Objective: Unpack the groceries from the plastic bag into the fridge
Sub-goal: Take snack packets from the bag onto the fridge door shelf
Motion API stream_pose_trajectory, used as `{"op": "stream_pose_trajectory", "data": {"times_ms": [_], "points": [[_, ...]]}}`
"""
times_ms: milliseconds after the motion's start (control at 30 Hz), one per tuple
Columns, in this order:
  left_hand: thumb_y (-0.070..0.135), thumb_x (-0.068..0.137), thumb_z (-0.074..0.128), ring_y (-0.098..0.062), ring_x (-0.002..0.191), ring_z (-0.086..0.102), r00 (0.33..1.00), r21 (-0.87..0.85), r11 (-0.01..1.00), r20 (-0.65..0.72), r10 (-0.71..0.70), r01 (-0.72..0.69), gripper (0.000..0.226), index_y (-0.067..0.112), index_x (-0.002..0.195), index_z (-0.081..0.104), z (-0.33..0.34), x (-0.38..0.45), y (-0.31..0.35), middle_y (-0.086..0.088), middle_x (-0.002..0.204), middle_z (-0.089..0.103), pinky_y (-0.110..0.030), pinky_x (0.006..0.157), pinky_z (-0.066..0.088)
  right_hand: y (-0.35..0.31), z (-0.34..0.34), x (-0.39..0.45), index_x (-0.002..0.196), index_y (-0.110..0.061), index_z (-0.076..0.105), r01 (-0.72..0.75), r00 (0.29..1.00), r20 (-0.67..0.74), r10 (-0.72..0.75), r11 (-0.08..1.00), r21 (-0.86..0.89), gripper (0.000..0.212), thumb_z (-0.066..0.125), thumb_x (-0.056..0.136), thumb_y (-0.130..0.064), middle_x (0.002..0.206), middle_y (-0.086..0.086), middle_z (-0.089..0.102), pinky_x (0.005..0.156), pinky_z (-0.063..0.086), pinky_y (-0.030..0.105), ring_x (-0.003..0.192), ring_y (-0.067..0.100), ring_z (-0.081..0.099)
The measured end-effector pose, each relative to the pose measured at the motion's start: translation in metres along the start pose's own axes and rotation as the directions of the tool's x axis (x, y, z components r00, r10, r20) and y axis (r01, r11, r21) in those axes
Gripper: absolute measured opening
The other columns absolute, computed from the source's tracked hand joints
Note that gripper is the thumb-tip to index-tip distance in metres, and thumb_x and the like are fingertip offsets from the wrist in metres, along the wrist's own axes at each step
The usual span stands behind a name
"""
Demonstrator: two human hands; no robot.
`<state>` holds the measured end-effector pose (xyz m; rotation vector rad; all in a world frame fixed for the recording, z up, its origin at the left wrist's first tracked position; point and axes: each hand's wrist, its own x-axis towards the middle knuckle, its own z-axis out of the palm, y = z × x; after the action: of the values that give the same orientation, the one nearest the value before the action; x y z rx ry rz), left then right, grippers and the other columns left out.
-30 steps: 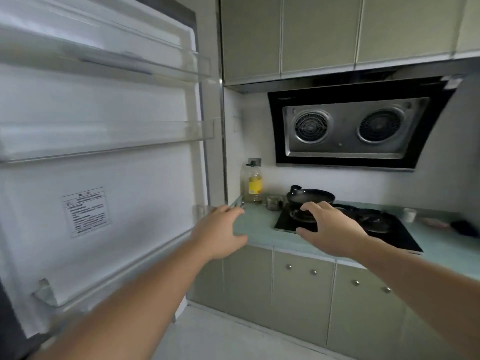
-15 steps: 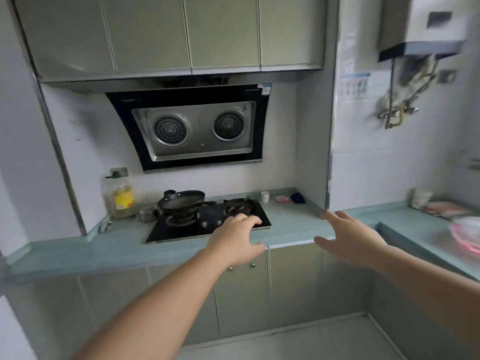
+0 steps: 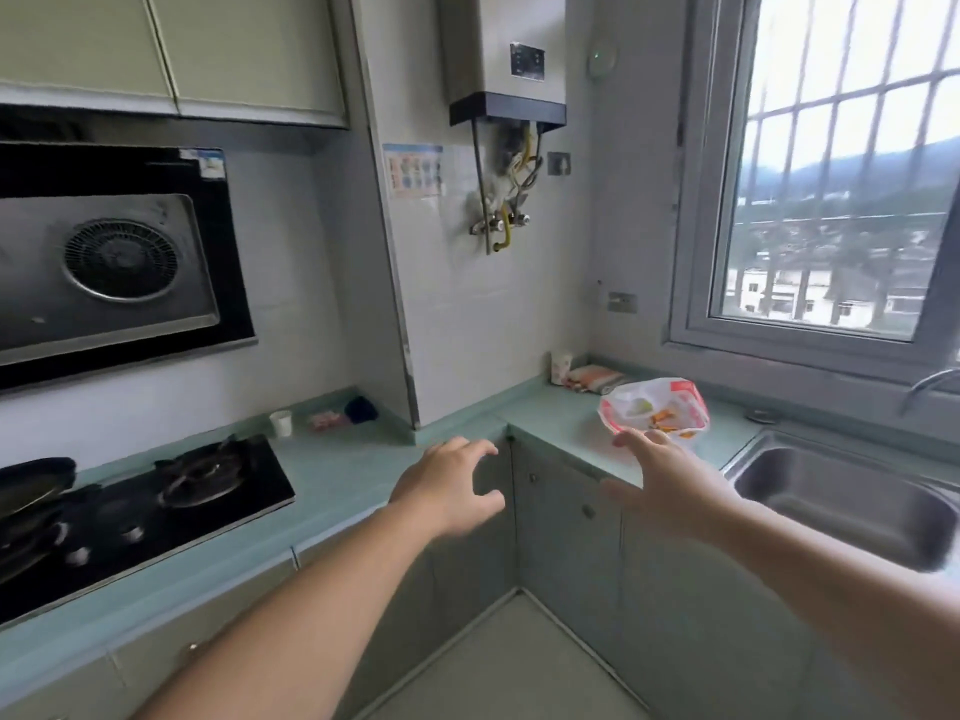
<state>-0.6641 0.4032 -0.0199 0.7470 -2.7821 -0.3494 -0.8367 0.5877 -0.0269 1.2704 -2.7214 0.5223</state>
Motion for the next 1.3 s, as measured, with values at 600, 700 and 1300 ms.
{"op": "stream_pose_trajectory", "data": {"times_ms": [600,700,1300], "points": [[0.042,0.088,0.054,-0.016,0.131,0.039,0.905,-0.038,0.924,0.185,0.382,-0.382,0.053,0.031,0.138,0.043,0.12,0.31,-0.018,0.006,0.141,0.045,-0.033,0.103,0.039,0.103,0.067,0.186,0.136,-0.029,0.04,-0.335,0.942,-0.002,0.335,0.94,-0.066,0.056,0.054,0.088,-0.054,0.133,0.0,0.05,0.085,0.05,0.032,0.107,0.019,0.057],[0.042,0.088,0.054,-0.015,0.132,0.038,0.883,-0.074,0.91,0.222,0.414,-0.408,0.053,0.031,0.139,0.042,0.145,0.35,-0.001,0.007,0.142,0.043,-0.035,0.103,0.039,0.134,0.075,0.21,0.136,-0.029,0.039,-0.395,0.918,0.009,0.396,0.917,-0.053,0.056,0.055,0.088,-0.054,0.126,-0.001,0.052,0.085,0.05,0.032,0.098,0.016,0.054],[0.038,0.089,0.053,-0.018,0.118,0.052,0.836,-0.106,0.922,0.393,0.384,-0.374,0.049,0.025,0.136,0.048,0.291,0.573,0.1,0.005,0.138,0.05,-0.037,0.091,0.049,0.344,0.129,0.392,0.13,-0.016,0.051,-0.506,0.862,0.108,0.495,0.85,0.149,0.051,0.063,0.086,-0.039,0.123,0.008,0.058,0.088,0.045,0.03,0.105,0.021,0.058]]}}
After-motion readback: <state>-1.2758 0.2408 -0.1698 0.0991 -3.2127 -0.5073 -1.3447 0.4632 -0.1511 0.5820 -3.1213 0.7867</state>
